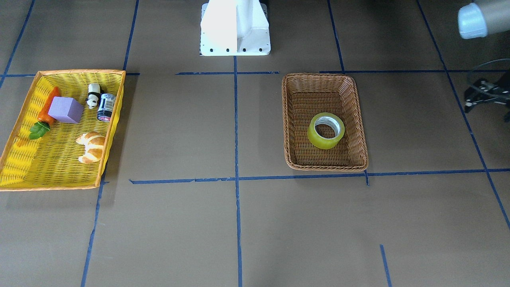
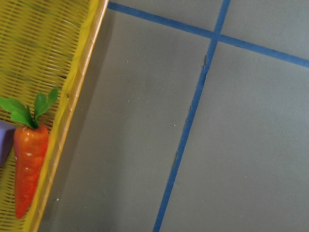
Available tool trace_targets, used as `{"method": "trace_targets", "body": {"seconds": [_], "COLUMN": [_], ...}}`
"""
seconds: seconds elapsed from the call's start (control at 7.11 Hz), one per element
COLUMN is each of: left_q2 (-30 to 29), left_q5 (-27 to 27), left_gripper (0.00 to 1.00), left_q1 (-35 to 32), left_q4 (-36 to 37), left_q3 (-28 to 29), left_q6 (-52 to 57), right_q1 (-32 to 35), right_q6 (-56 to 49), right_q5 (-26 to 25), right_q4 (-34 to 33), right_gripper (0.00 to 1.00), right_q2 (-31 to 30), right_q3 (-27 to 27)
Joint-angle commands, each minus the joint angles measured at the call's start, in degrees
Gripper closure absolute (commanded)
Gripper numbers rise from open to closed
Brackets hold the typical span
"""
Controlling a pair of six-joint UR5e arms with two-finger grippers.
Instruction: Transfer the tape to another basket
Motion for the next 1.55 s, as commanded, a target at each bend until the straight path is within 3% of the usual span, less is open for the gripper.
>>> {"method": "trace_targets", "body": {"seconds": [0.0, 0.42, 1.41], "left_q2": [6.29, 6.74, 10.00], "left_q5": [0.07, -0.11, -0.37], "left_gripper": [0.00, 0.00, 0.00], "left_q1": [-4.58, -4.49, -4.14], "left_q4": [2.49, 2.75, 2.67], "left_q3": [0.55, 3.88, 2.58], "left_q6": [3.12, 2.68, 3.12], "right_q1": [0.00, 0.00, 0.00], "right_q6": [0.93, 1.03, 1.03], "right_q5": [0.09, 0.09, 0.44], "right_q4": [0.02, 0.11, 0.11], "right_gripper": [0.00, 0.00, 0.00], "right_q2": [0.00, 0.18, 0.36], "right_q3": [-0.16, -0.08, -0.34]}}
